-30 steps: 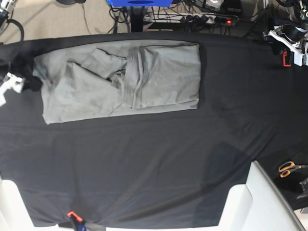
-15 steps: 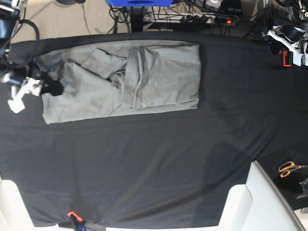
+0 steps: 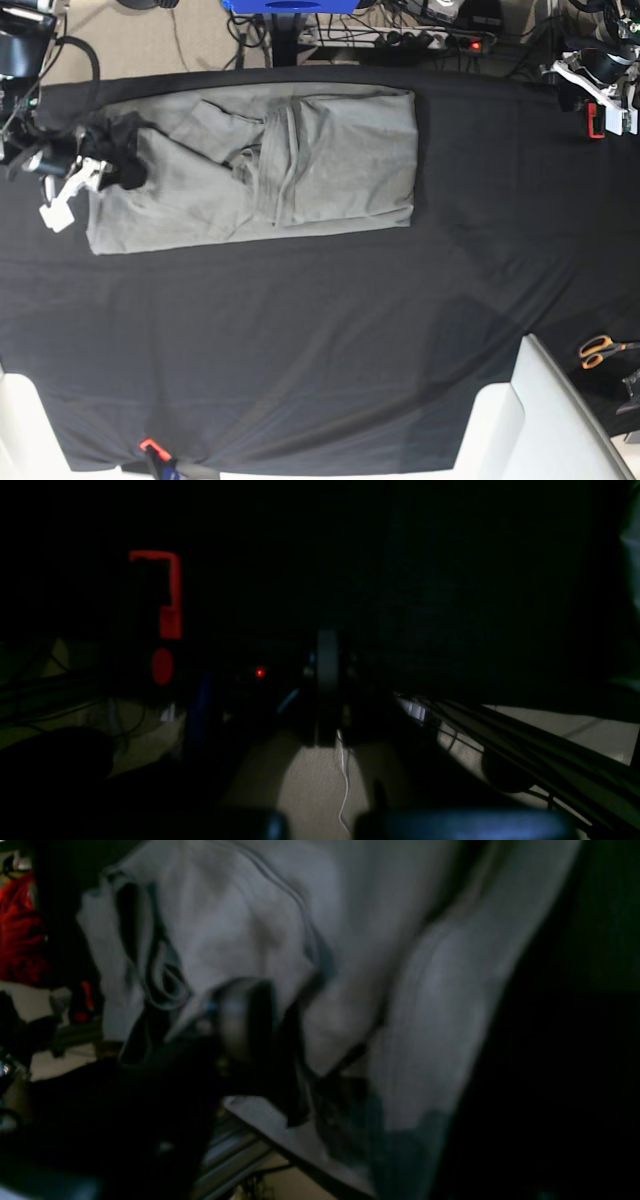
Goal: Fold the T-shirt properly
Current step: 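Grasp the opposite end of the folded shirt with the right gripper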
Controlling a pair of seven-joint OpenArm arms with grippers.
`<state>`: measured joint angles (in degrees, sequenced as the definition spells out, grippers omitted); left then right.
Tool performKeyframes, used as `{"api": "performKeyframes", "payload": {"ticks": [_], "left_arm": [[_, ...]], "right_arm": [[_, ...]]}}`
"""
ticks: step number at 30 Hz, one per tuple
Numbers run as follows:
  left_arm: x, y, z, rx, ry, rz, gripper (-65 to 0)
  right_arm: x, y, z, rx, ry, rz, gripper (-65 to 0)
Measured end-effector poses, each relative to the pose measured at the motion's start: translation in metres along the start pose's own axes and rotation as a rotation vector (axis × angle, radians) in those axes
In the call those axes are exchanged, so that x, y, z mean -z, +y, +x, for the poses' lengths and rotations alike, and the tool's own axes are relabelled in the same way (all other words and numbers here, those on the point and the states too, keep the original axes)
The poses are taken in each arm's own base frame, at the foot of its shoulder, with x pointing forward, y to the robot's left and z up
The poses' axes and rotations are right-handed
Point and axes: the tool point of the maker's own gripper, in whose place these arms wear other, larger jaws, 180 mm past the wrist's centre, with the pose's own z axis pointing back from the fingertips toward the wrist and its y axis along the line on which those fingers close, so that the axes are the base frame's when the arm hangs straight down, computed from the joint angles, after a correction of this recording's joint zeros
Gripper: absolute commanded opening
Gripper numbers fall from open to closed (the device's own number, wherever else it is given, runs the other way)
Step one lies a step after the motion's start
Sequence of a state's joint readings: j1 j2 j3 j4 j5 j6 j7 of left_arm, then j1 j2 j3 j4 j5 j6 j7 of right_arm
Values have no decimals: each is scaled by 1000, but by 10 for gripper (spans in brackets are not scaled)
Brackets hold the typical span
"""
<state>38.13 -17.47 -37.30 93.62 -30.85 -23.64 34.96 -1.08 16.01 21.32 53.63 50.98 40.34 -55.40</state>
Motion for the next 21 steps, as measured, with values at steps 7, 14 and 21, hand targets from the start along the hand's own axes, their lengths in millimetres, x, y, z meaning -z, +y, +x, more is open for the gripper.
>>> {"api": "performKeyframes", "payload": {"ticks": [7, 14, 21], "left_arm": [[0, 0, 0, -1, -1, 0, -650], [0, 0, 0, -1, -1, 0, -650], [0, 0, 0, 0, -1, 0, -650]], "right_arm": [[0, -4, -5, 1, 23, -20, -620], [-2, -10, -1, -37, 60, -62, -644], [-14, -23, 17, -58, 29, -118, -644]]}}
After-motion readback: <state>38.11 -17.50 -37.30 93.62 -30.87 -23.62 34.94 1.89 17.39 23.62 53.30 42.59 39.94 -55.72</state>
